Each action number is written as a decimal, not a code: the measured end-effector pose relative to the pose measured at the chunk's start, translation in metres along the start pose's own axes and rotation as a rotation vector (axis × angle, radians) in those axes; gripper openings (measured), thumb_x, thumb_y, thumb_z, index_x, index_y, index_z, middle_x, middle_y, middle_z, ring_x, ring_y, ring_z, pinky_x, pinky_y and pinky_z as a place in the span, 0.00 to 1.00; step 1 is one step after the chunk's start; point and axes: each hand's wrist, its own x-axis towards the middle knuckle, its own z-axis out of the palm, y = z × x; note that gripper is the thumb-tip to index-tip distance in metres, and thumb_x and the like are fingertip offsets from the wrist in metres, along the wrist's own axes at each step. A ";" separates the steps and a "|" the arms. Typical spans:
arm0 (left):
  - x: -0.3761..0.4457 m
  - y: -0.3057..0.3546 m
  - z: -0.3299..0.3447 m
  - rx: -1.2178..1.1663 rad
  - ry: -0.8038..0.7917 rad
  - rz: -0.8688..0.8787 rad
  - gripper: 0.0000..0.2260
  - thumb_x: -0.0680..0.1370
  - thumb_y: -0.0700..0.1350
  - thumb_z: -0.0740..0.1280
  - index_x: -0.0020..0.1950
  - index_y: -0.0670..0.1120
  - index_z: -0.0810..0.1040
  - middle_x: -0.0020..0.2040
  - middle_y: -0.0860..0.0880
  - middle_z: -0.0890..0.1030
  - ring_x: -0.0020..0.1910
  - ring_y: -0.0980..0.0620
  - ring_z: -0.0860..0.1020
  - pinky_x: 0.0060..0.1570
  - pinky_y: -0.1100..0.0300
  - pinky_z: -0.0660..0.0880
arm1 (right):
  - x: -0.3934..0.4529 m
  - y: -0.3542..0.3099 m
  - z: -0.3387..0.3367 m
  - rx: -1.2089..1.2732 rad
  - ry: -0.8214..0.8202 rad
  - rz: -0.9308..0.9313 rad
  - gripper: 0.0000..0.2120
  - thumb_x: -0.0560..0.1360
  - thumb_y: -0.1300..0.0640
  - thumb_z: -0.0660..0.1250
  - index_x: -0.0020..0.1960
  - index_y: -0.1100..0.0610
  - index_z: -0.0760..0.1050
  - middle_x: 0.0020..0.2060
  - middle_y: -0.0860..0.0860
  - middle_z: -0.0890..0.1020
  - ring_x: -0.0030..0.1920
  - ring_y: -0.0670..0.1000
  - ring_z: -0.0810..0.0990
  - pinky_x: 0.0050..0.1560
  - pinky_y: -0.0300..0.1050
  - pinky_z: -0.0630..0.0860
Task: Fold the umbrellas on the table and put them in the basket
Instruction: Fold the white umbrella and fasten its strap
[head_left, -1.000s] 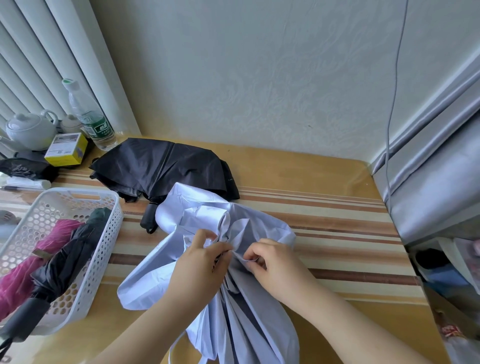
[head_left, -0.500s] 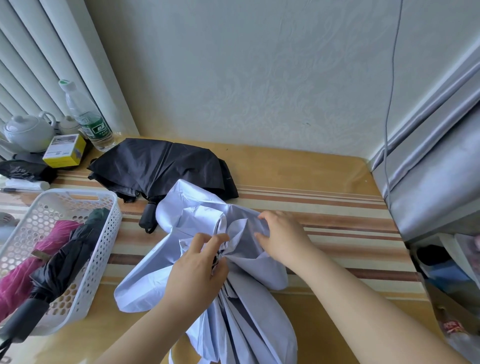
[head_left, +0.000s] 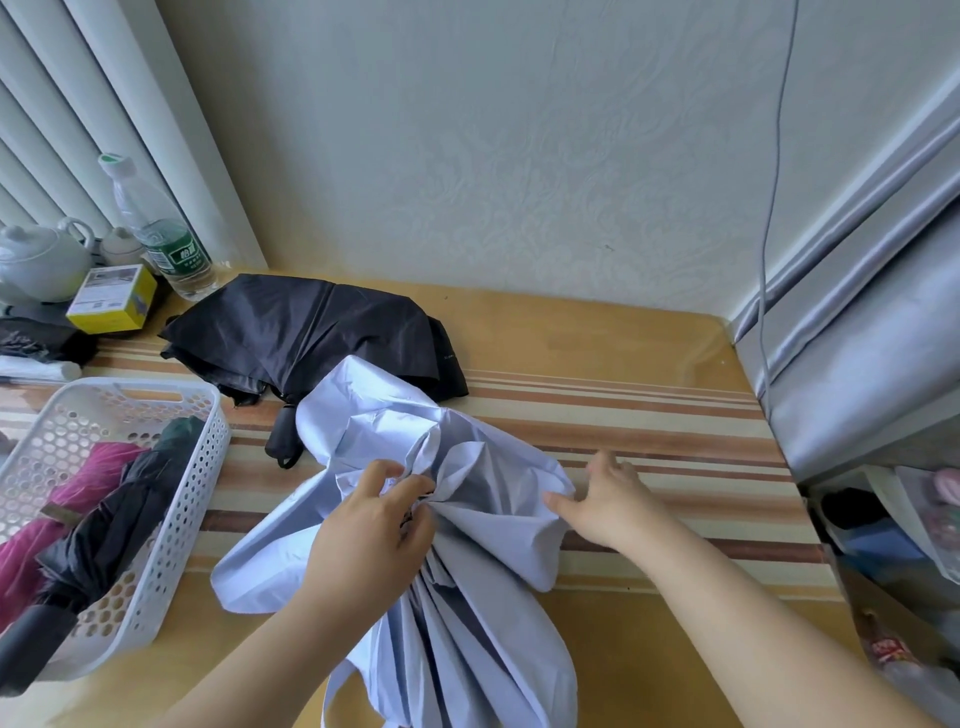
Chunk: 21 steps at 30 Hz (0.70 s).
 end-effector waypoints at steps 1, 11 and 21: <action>0.000 0.000 0.000 0.003 -0.003 -0.001 0.15 0.70 0.49 0.55 0.45 0.51 0.81 0.48 0.49 0.79 0.24 0.53 0.72 0.18 0.67 0.61 | 0.002 0.002 0.003 0.069 -0.066 0.103 0.41 0.76 0.35 0.60 0.77 0.56 0.49 0.67 0.56 0.69 0.53 0.55 0.80 0.44 0.45 0.77; 0.000 0.007 -0.002 0.049 -0.010 0.004 0.10 0.69 0.50 0.58 0.37 0.51 0.78 0.47 0.51 0.78 0.23 0.54 0.66 0.18 0.69 0.59 | 0.017 0.005 0.012 0.622 0.189 -0.081 0.03 0.74 0.62 0.65 0.42 0.57 0.74 0.34 0.52 0.79 0.34 0.54 0.77 0.34 0.43 0.71; 0.004 0.019 -0.001 -0.003 -0.117 -0.167 0.03 0.73 0.44 0.65 0.40 0.50 0.75 0.49 0.57 0.74 0.36 0.50 0.73 0.26 0.63 0.66 | 0.005 0.027 -0.020 1.634 -0.330 -0.114 0.12 0.74 0.61 0.67 0.57 0.59 0.77 0.49 0.57 0.82 0.47 0.54 0.80 0.50 0.50 0.77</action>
